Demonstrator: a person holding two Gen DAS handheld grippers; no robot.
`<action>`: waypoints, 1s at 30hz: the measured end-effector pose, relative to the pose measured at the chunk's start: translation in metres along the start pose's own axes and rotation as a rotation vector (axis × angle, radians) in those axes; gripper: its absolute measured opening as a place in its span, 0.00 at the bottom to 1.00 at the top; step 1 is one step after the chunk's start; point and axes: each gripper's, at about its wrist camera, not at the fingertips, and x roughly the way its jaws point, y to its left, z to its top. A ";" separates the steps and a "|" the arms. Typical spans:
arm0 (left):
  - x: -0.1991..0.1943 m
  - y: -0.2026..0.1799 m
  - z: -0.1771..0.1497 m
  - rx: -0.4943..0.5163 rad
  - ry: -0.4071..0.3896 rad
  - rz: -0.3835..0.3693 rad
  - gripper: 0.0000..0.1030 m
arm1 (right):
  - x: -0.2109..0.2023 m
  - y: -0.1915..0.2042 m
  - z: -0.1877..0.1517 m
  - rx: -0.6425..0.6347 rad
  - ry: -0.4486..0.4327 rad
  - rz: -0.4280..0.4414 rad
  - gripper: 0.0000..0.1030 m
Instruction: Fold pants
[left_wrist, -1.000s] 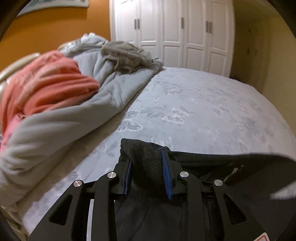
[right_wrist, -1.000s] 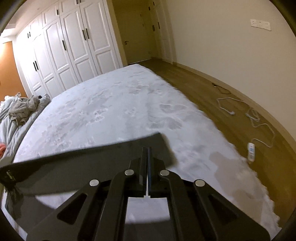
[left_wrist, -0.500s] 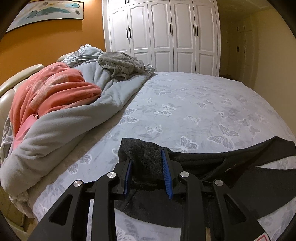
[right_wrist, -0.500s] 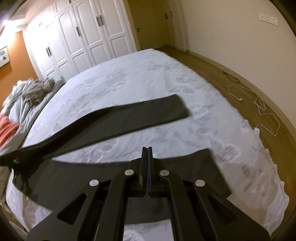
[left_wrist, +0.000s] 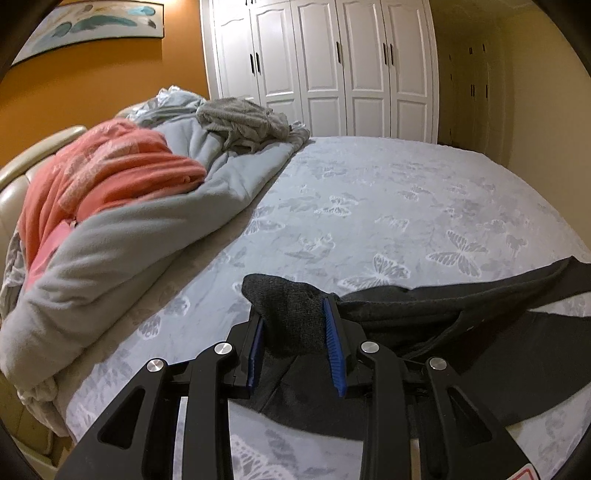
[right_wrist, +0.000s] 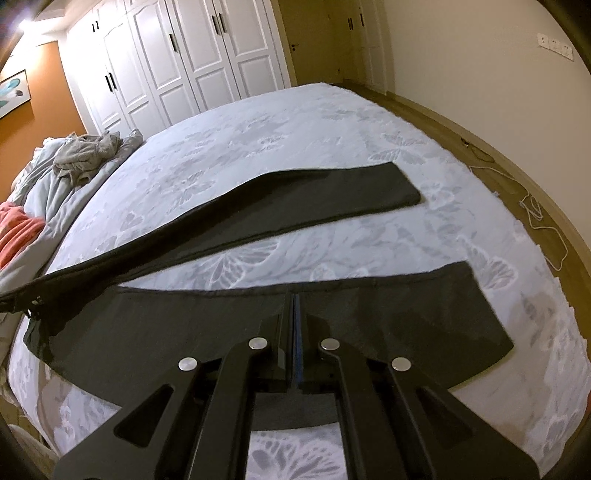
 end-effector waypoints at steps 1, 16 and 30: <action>0.002 0.006 -0.008 -0.007 0.012 0.001 0.28 | 0.000 0.002 -0.002 -0.012 0.001 -0.009 0.00; -0.001 0.045 -0.028 -0.172 0.005 0.136 0.45 | 0.008 0.003 0.040 0.017 -0.034 -0.070 0.53; -0.011 -0.165 -0.002 0.081 -0.098 -0.041 0.56 | -0.016 0.043 0.083 -0.089 -0.275 -0.306 0.52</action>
